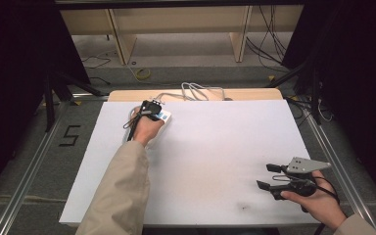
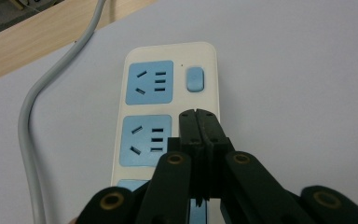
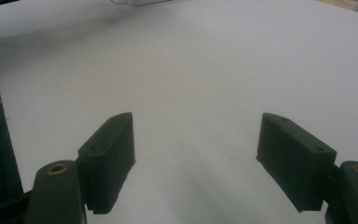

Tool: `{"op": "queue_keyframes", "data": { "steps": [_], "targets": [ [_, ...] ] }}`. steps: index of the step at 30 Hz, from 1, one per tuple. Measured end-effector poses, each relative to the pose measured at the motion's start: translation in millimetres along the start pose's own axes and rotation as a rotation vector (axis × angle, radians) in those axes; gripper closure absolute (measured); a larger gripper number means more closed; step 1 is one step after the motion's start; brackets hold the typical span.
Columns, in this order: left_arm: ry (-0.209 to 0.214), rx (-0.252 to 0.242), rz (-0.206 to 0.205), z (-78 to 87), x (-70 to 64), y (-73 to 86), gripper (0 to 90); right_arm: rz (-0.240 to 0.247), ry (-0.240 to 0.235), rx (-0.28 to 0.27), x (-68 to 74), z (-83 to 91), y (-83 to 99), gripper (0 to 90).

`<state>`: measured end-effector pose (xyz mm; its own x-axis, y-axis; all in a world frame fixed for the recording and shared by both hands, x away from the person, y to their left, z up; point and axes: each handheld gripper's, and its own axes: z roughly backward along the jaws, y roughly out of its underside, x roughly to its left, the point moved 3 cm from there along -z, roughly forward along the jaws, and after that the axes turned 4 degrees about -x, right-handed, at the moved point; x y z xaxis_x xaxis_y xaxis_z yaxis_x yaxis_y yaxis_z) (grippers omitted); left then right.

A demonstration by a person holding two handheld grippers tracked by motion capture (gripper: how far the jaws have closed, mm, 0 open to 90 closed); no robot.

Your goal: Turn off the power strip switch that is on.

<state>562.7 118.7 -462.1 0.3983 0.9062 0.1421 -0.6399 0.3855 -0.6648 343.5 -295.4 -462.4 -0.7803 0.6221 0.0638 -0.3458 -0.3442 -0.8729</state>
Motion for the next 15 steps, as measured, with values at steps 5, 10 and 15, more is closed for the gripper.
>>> {"op": "queue_keyframes", "data": {
  "steps": [5,10,15],
  "targets": [
    [0.001,0.010,-0.001,-3.7,1.5,1.2,90.0,-0.001,-0.002,0.001,0.1,0.0,0.1,27.8],
    [0.003,0.015,-0.003,-5.7,1.2,0.9,90.0,0.000,-0.001,0.001,-0.1,-0.2,0.2,27.8],
    [0.007,0.010,0.002,-7.5,0.3,-0.6,90.0,-0.001,-0.004,0.003,0.4,-0.4,0.3,27.7]
  ]
}}
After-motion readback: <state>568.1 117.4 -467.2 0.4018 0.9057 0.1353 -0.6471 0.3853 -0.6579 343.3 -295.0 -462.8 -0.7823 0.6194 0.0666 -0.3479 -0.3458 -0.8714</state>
